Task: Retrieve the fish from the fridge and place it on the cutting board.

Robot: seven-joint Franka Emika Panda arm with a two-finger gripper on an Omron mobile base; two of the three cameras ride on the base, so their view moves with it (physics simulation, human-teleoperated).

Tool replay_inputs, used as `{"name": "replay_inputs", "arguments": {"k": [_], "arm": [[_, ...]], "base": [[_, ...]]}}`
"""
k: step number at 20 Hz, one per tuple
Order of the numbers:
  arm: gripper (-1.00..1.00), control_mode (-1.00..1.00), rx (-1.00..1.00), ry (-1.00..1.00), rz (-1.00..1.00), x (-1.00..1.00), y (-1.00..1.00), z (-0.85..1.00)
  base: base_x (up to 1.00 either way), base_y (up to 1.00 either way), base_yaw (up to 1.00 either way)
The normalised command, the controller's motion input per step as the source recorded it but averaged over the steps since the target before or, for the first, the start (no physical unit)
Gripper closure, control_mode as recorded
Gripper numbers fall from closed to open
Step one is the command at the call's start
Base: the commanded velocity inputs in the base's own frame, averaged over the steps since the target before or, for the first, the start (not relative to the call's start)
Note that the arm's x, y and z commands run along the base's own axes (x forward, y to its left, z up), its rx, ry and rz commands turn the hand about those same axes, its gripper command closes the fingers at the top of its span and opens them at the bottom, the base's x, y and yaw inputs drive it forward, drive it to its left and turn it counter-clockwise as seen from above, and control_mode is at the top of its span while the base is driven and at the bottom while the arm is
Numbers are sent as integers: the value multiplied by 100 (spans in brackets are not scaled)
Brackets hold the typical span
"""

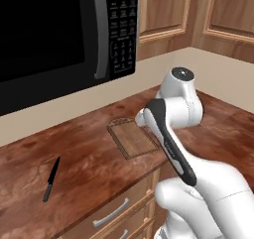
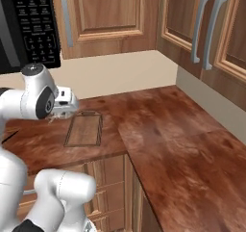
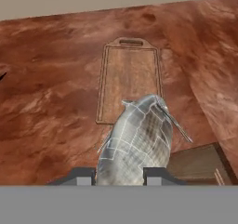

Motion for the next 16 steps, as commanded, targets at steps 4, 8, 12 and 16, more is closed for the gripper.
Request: {"name": "replay_inputs", "arguments": {"k": [4,8,12,16], "arm": [[100,-100,-11,0,7,65,3,-57],[100,-100,-8,0,7,56,3,-61],[100,-100,-3,0,8,51,1,-57],[100,-100,-1,0,8,48,4,-53]], "base": [[0,0,0],[0,0,0],[0,0,0],[0,0,0]]}}
